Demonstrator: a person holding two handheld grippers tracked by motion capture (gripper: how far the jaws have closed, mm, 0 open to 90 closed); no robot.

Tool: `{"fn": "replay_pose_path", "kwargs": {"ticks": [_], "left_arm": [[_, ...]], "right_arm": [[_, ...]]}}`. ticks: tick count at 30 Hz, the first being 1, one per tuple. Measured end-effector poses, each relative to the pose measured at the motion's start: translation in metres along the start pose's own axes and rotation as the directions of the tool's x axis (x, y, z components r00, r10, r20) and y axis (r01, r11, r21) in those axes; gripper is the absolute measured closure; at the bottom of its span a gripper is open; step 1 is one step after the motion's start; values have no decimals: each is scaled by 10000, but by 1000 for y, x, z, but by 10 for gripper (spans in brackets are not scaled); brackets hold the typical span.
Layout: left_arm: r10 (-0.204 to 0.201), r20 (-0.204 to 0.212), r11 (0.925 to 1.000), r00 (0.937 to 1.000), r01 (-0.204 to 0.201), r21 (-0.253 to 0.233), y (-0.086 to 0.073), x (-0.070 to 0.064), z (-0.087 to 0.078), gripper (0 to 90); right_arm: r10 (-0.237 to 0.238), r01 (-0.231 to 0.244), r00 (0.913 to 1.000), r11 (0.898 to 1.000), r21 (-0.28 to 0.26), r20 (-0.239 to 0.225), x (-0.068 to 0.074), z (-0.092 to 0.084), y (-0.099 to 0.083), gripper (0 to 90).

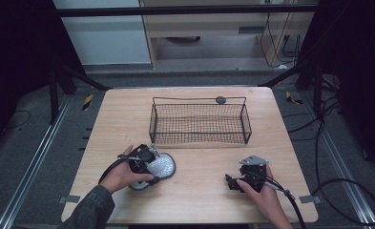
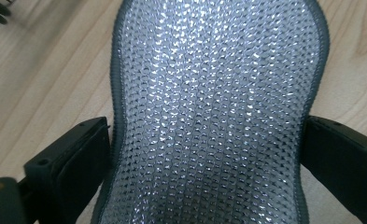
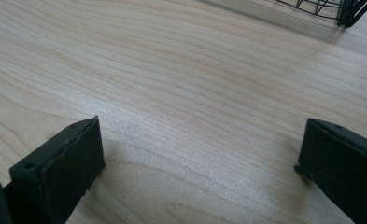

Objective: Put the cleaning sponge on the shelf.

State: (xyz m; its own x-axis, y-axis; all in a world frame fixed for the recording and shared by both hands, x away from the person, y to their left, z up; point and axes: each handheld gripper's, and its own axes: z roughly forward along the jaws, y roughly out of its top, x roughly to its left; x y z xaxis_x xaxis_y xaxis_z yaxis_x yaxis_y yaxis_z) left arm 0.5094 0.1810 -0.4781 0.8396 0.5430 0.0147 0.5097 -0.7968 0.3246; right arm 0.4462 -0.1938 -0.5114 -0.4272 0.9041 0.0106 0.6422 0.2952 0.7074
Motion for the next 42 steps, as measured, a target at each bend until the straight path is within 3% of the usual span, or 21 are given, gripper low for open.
{"fn": "replay_pose_path", "kwargs": {"ticks": [8,14,22,28,42], "left_arm": [[-10,53,10000,10000,10,21,2,1,5,0],[124,-26,9999,9999,-124,-44,3,0,2,42],[300,-373,9981,9989,-320,-521,4,-3,-15,48],[552,-773,9933,9955,-626,-974,11,-3,-38,50],[1219,-1385,9842,9828,-1378,-1113,36,-5,-61,51]], "right_arm": [[-5,5,10000,10000,-3,-24,0,0,0,4],[-233,233,9997,9997,-46,57,0,1,-1,4],[-224,225,9997,9997,-55,43,0,1,0,4],[-241,241,9997,9997,-72,46,0,1,0,4],[-230,230,9997,9997,-72,26,1,1,0,4]]}}
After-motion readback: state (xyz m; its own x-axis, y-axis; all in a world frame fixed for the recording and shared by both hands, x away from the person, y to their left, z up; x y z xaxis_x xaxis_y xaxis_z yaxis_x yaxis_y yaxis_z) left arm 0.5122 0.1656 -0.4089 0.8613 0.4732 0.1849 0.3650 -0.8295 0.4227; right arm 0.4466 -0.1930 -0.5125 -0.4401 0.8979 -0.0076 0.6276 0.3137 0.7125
